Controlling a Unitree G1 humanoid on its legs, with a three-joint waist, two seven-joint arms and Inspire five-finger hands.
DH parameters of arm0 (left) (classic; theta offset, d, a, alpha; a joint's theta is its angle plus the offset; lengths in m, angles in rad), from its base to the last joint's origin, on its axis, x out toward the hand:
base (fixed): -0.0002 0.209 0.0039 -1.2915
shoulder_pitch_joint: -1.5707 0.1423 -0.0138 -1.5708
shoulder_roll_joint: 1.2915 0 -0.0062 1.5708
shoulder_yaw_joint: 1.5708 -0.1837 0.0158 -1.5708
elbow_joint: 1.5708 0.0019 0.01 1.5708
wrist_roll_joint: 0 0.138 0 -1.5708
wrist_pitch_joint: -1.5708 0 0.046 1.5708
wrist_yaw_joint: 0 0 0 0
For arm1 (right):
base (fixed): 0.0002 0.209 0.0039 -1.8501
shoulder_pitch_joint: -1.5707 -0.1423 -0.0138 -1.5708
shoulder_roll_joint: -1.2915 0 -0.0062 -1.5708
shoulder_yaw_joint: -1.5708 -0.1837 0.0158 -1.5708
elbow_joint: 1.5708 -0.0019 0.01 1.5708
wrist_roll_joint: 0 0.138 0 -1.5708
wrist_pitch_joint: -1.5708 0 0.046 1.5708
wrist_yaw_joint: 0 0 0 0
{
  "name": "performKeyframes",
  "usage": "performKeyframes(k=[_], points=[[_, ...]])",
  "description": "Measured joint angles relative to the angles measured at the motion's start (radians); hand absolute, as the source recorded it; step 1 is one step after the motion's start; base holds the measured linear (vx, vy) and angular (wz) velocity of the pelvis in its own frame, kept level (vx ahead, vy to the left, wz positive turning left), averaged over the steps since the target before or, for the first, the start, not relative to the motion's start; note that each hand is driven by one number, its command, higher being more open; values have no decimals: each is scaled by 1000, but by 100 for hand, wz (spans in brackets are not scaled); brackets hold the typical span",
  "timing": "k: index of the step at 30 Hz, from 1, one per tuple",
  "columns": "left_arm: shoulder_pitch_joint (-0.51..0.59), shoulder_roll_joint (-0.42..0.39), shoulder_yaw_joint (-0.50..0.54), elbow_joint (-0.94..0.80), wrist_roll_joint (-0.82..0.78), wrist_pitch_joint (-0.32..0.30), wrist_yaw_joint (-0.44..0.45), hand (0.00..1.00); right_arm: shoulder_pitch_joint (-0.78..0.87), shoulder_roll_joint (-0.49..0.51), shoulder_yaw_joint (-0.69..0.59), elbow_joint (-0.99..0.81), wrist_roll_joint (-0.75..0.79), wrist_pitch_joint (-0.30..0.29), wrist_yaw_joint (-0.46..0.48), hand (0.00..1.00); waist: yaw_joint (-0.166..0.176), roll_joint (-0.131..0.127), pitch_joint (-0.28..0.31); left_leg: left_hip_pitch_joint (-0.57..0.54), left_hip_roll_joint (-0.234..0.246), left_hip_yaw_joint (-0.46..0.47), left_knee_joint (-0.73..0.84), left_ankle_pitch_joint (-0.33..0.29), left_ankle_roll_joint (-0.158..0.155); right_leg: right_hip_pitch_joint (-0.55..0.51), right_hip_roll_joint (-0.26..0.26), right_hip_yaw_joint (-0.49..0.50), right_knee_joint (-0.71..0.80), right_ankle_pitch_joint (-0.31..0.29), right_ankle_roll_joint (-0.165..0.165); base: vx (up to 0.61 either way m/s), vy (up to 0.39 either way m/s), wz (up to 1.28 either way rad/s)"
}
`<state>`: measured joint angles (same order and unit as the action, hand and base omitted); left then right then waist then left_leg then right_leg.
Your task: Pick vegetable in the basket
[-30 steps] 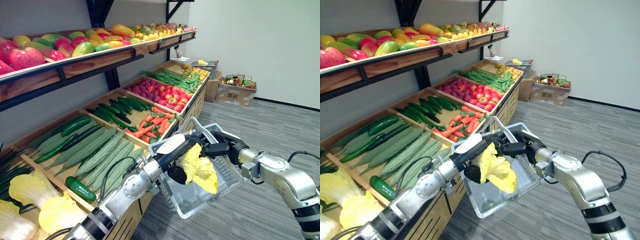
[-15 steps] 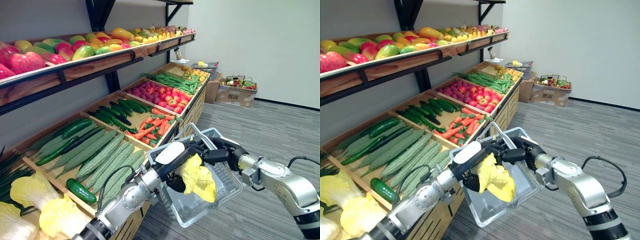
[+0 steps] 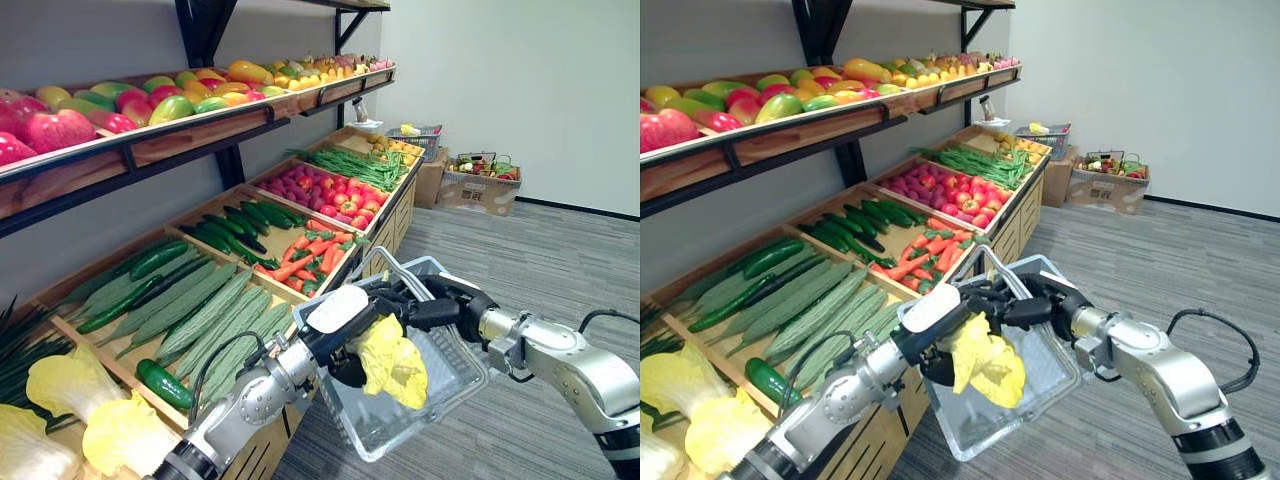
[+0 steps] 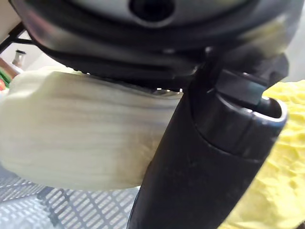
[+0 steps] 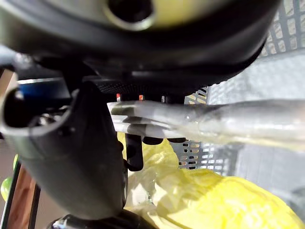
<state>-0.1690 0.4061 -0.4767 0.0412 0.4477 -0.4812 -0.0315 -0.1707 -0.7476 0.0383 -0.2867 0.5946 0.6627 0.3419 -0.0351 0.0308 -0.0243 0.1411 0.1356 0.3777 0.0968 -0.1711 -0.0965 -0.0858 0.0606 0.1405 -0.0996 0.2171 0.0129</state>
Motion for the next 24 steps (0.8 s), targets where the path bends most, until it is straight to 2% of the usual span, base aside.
performKeyframes(k=[1,24], points=[[0,0,0,0,16,0,2,100,0,0,0,0,-1,0,0,0,0,0,0,1,0,0,-2,0,0,0,1,0,0,0,0,0,0,0],[-2,4,-17,9,72,2,-43,100,1,-14,0,0,-5,0,-22,0,-8,4,-15,30,0,23,-32,8,-7,6,10,19,-3,-1,-1,-9,7,-2]])
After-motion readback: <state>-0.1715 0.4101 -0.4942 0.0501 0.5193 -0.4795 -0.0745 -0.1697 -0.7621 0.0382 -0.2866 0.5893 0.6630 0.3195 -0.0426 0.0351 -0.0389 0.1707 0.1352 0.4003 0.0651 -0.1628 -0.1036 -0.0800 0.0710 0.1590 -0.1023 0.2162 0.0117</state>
